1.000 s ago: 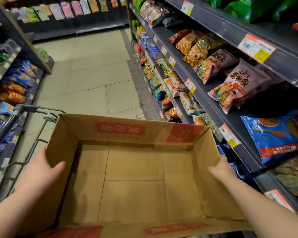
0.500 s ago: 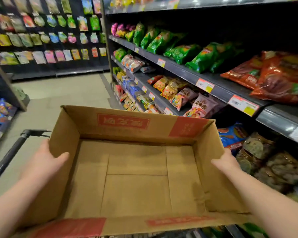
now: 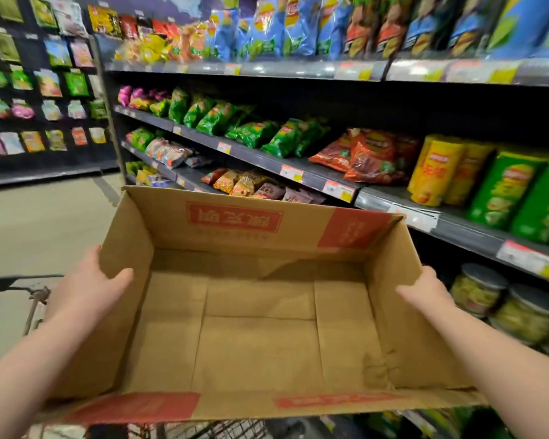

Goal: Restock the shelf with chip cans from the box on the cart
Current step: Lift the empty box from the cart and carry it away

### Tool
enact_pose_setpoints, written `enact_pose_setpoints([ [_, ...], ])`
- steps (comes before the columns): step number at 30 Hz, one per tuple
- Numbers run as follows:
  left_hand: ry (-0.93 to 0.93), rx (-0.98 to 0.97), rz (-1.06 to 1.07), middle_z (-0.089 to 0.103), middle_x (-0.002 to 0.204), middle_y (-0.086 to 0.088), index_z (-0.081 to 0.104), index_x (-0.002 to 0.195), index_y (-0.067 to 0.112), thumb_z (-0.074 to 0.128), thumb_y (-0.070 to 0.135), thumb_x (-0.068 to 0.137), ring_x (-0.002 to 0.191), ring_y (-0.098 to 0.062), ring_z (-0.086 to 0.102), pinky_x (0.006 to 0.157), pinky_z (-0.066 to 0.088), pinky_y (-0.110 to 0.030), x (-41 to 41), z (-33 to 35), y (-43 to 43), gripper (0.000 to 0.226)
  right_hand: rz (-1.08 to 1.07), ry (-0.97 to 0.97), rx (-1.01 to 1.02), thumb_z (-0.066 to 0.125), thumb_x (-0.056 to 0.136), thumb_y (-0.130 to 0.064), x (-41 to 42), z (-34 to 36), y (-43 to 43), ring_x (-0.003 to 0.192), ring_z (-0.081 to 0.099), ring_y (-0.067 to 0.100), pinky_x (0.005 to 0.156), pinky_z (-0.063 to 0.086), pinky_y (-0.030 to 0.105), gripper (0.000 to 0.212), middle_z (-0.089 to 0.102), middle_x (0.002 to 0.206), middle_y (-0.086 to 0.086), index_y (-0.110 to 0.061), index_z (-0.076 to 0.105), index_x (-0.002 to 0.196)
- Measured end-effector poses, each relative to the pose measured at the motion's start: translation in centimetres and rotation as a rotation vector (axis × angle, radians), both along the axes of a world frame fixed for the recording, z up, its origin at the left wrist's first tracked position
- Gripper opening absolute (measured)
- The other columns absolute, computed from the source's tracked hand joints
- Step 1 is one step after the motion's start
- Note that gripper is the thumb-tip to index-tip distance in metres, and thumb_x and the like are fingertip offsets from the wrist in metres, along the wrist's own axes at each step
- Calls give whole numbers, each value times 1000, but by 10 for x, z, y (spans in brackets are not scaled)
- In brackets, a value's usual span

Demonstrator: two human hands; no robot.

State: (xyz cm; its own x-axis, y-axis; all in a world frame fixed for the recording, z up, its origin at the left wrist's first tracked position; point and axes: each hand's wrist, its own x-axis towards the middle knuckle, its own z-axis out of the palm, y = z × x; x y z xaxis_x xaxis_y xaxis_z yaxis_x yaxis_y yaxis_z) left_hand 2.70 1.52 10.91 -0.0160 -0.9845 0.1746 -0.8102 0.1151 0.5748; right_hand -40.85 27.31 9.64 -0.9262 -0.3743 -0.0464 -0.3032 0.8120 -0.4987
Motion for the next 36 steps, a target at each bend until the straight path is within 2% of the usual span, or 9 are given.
enact_pose_setpoints([
  [4,34,19,-85,63,118,-17,34,142,24,64,44,83,108,-41,58,89,50,-48,-16,0,13,69,-74,0,-13,64,83,-24,6,6,50,111,55,37,80,43,36,59,55,122,20,-3,35,130],
  [8,81,53,-165,63,116,-16,33,140,25,66,44,81,104,-40,59,88,50,-51,-37,-4,27,70,-152,-8,5,63,85,-25,13,6,100,112,55,37,79,46,35,65,53,126,20,-3,30,136],
  [10,71,41,-201,62,118,-18,35,140,23,66,43,81,107,-41,58,89,50,-50,-49,-4,37,70,-187,-10,12,62,86,-25,17,5,127,111,55,35,76,44,33,66,54,127,19,-4,29,139],
  [15,26,30,-318,60,121,-22,37,139,15,65,40,83,110,-42,57,88,49,-45,-79,-4,77,68,-307,-19,53,63,85,-30,34,1,204,113,55,35,83,46,36,65,54,127,18,-5,31,136],
  [18,-31,24,-404,60,123,-20,37,139,16,62,44,85,110,-40,57,84,46,-43,-92,-5,113,65,-383,-22,69,62,86,-31,53,-4,259,112,54,36,79,45,35,67,53,128,18,-6,28,138],
  [27,-111,65,-694,62,117,-19,41,132,14,59,47,85,106,-39,58,79,45,-40,-111,-16,252,60,-689,-87,65,62,84,-31,164,-19,452,104,56,37,82,47,39,62,55,119,17,-8,33,133],
  [30,-116,86,-795,61,122,-18,39,137,17,62,46,84,111,-39,57,87,46,-42,-114,-25,298,64,-797,-106,53,62,85,-29,212,-22,510,109,54,39,84,45,40,61,53,123,20,-6,32,133],
  [33,-122,74,-911,60,123,-18,38,137,17,62,44,85,111,-38,57,87,46,-41,-117,-32,340,64,-897,-128,23,65,84,-27,256,-24,561,112,54,39,90,46,41,61,53,124,23,-2,36,131],
  [36,-159,75,-989,59,127,-18,33,142,17,60,47,85,113,-38,56,89,46,-43,-121,-38,376,70,-974,-145,1,67,80,-23,292,-25,605,108,57,39,88,48,42,57,57,119,23,2,43,125],
])
